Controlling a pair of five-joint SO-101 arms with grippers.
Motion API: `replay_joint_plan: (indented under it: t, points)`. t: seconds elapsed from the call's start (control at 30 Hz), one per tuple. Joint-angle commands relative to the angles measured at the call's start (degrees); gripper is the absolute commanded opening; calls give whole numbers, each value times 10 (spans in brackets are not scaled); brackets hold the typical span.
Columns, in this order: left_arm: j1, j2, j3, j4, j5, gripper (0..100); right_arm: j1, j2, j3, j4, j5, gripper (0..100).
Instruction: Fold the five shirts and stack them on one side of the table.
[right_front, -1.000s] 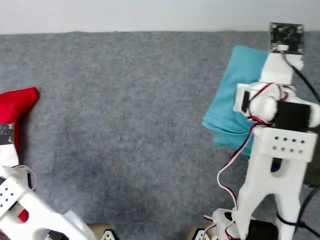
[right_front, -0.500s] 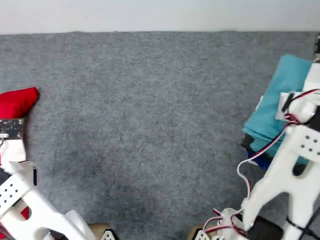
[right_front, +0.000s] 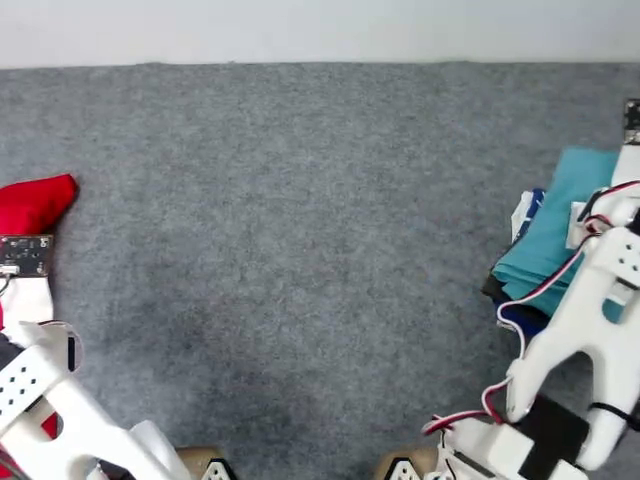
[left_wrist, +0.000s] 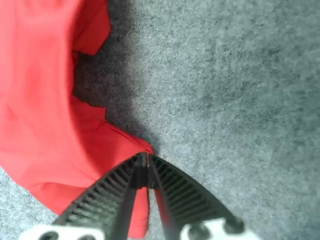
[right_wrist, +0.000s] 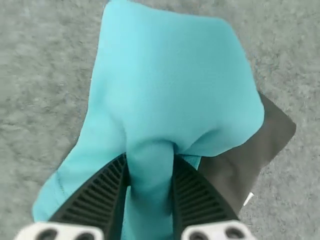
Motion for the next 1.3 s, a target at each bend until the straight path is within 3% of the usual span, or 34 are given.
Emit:
replay_joint_plan:
  t: [0.0,0.13,0.23,0.4,0.63,0.73,0.9,1.07,1.27]
  points:
    - [3,-9,-22,3,-4,15,26,1,-18,-17,5,110]
    - [3,-9,-22,4,-4,15,50,0,-43,-13,5,338]
    - [3,-9,-22,4,-4,15,52,0,-74,-11,5,377]
    - [3,-9,-22,4,-4,15,42,-2,-115,15,4,293]
    - [3,-9,-22,4,-4,15,-37,-10,-118,162,23,3]
    - [3,-9,-22,5,-4,15,-45,-7,-118,209,93,54]
    - [3,-9,-22,5,-4,15,-59,-6,-114,211,121,57]
    - [3,-9,-22,5,-4,15,-55,-5,-111,193,207,54]
    - [3,-9,-22,5,-4,15,0,57,-62,156,236,54]
